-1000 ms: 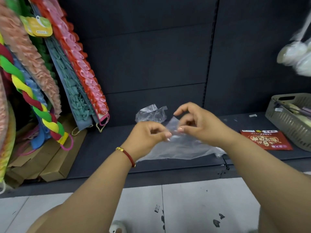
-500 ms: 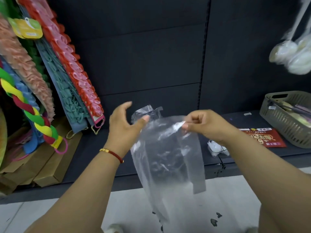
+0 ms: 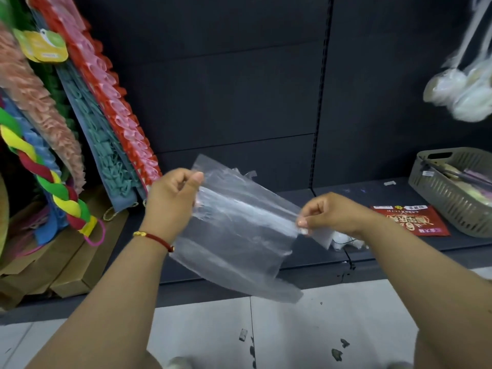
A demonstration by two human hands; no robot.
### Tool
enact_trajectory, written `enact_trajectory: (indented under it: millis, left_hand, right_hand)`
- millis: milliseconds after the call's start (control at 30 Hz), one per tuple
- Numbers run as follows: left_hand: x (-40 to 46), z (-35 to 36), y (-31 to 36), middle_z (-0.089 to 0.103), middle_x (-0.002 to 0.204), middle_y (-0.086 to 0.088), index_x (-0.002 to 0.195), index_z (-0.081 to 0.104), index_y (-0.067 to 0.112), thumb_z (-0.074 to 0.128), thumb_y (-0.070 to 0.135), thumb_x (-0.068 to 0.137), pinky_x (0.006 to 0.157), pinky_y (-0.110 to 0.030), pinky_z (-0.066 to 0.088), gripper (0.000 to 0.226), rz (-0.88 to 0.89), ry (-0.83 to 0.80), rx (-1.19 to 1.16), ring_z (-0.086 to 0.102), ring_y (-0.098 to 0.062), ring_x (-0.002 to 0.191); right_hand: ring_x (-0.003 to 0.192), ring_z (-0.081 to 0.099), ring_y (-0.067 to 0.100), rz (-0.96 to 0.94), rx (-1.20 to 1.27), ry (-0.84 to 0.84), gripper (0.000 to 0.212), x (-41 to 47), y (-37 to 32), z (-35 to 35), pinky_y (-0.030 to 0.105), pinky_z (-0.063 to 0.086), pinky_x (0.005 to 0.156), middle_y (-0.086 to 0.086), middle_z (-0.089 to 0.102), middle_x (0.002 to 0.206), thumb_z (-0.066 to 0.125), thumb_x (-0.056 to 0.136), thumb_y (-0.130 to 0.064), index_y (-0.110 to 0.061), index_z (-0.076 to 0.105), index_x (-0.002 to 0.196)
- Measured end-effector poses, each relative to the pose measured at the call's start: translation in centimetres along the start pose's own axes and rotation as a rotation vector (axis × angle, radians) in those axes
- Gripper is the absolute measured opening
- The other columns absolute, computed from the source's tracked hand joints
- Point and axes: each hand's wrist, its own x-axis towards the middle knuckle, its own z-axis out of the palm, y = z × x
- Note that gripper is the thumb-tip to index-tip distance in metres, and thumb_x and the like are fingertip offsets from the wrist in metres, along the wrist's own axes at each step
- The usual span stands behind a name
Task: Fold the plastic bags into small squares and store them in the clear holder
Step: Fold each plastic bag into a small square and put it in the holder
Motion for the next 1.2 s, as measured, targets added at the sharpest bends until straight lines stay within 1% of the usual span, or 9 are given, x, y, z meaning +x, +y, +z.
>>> enact_trajectory:
  millis: [133, 233, 300, 400, 567, 700, 833, 967, 1200]
  left_hand:
    - [0.4, -0.9, -0.5, 0.041, 0.040, 0.008, 0.063, 0.050, 0.015, 0.052, 0.026, 0.101, 0.038, -0.018, 0.031, 0.040, -0.135, 0.141, -0.170, 0.033, -0.006, 0.036]
    - [0.2, -0.1, -0.5, 0.038, 0.036, 0.009, 0.063, 0.045, 0.015, 0.051, 0.026, 0.102, 0.035, -0.017, 0.027, 0.041, -0.307, 0.229, -0.325, 0.031, -0.006, 0.031]
    - [-0.1, 0.5, -0.6, 0.039, 0.036, 0.009, 0.065, 0.047, 0.016, 0.051, 0.028, 0.101, 0.034, -0.017, 0.028, 0.038, -0.372, 0.249, -0.367, 0.032, -0.006, 0.031]
    - [-0.3, 1.4, -1.0, 0.042, 0.042, 0.004, 0.067, 0.050, 0.016, 0.053, 0.029, 0.100, 0.036, -0.018, 0.030, 0.036, -0.407, 0.263, -0.332, 0.034, -0.008, 0.034]
    - [-0.5, 1.8, -1.1, 0.044, 0.041, 0.003, 0.071, 0.055, 0.014, 0.053, 0.029, 0.100, 0.037, -0.017, 0.034, 0.033, -0.379, 0.266, -0.290, 0.038, -0.010, 0.033]
    - [-0.2, 1.1, -1.5, 0.062, 0.059, 0.006, 0.089, 0.060, 0.014, 0.055, 0.045, 0.097, 0.045, -0.021, 0.048, 0.032, -0.493, 0.121, -0.339, 0.052, -0.010, 0.047]
    - [-0.8, 0.6, -1.1, 0.052, 0.130, 0.000, 0.153, 0.022, 0.028, 0.079, 0.027, 0.075, 0.080, -0.033, 0.055, 0.096, -0.555, -0.126, -0.526, 0.070, -0.017, 0.096]
    - [-1.7, 0.0, -0.8, 0.056, 0.062, 0.001, 0.143, 0.039, 0.034, 0.068, -0.004, 0.085, 0.071, -0.023, 0.054, 0.076, -0.319, -0.168, -0.385, 0.060, -0.011, 0.063]
    - [-2.2, 0.2, -0.1, 0.069, 0.063, 0.011, 0.105, 0.069, 0.017, 0.070, -0.003, 0.083, 0.060, -0.012, 0.051, 0.030, -0.237, -0.110, -0.347, 0.065, -0.001, 0.062]
  right_hand:
    - [0.060, 0.066, 0.013, -0.067, 0.585, 0.030, 0.046, -0.2, 0.2, -2.2, 0.025, 0.054, 0.061, 0.007, 0.069, 0.068, 0.093, 0.052, -0.040, -0.006, 0.070, 0.073]
    - [0.100, 0.070, 0.028, -0.133, 1.211, 0.046, 0.101, 0.7, 0.9, -1.6, 0.044, 0.057, 0.088, 0.018, 0.071, 0.109, 0.090, 0.039, -0.061, 0.001, 0.062, 0.114]
    - [0.123, 0.057, 0.033, -0.106, 1.185, -0.110, 0.122, 0.7, 0.5, 0.1, 0.049, 0.043, 0.107, 0.020, 0.059, 0.132, 0.079, 0.041, -0.076, -0.002, 0.049, 0.134]
    - [0.125, 0.055, 0.033, -0.120, 0.883, -0.250, 0.093, 0.3, -1.1, 2.1, 0.044, 0.043, 0.107, 0.022, 0.059, 0.132, 0.079, 0.053, -0.070, -0.007, 0.066, 0.120]
    - [0.077, 0.070, 0.016, -0.039, 0.646, 0.040, 0.006, 0.4, -2.6, 2.0, 0.019, 0.056, 0.068, 0.009, 0.073, 0.080, 0.064, 0.087, -0.007, -0.002, 0.068, 0.084]
    - [0.064, 0.063, 0.011, 0.004, 0.673, 0.096, 0.013, 0.0, -3.3, 1.5, 0.016, 0.051, 0.053, 0.008, 0.070, 0.075, 0.058, 0.093, -0.005, -0.004, 0.064, 0.082]
    - [0.051, 0.051, 0.007, 0.005, 0.649, 0.176, 0.017, 0.0, -3.2, 0.8, 0.016, 0.040, 0.043, 0.003, 0.063, 0.068, 0.053, 0.098, -0.007, -0.008, 0.057, 0.081]
    - [0.072, 0.061, 0.017, 0.058, 0.712, 0.120, 0.014, 0.1, -2.8, 0.6, 0.023, 0.048, 0.058, 0.008, 0.068, 0.080, 0.060, 0.092, -0.004, -0.014, 0.051, 0.095]
    - [0.062, 0.066, 0.012, -0.114, 0.459, 0.399, 0.053, -0.3, -3.0, 0.6, 0.023, 0.047, 0.056, 0.017, 0.064, 0.078, 0.070, 0.087, -0.004, -0.032, 0.044, 0.124]
